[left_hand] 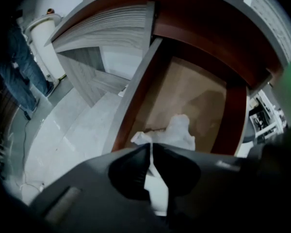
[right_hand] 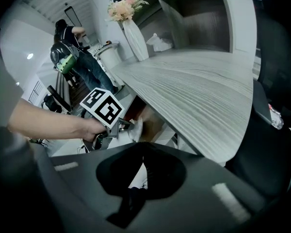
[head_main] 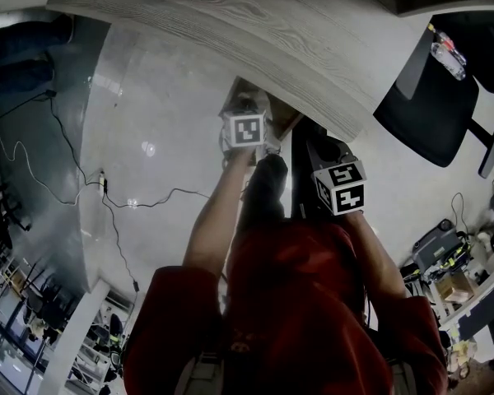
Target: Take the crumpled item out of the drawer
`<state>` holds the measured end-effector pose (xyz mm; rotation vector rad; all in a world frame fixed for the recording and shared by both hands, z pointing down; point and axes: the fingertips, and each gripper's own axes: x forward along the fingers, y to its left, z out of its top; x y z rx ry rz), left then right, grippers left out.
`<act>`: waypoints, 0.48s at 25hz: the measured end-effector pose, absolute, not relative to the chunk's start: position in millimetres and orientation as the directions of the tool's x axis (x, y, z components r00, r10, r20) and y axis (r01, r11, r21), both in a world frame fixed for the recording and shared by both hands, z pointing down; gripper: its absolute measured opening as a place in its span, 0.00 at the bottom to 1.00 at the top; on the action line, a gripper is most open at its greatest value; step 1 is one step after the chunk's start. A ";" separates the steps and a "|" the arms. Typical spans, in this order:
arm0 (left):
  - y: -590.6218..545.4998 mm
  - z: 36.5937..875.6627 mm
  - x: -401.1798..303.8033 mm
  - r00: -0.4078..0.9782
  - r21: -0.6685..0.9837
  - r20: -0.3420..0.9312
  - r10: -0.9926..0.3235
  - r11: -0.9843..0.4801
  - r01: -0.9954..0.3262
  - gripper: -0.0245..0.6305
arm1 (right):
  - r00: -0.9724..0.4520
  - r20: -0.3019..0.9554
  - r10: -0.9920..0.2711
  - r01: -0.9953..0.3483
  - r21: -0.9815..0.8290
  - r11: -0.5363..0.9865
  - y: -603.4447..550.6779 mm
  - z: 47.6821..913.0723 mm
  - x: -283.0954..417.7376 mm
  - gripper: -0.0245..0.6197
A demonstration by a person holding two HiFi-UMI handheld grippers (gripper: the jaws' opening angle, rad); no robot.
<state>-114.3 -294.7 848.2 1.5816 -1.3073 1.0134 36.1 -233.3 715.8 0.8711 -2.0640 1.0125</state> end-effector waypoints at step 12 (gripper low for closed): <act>-276.4 817.1 -107.8 0.185 0.168 0.915 -0.357 -0.079 -0.983 0.06 | -0.550 0.781 -0.296 -0.791 -0.372 0.486 -227.9 704.1 32.9 0.04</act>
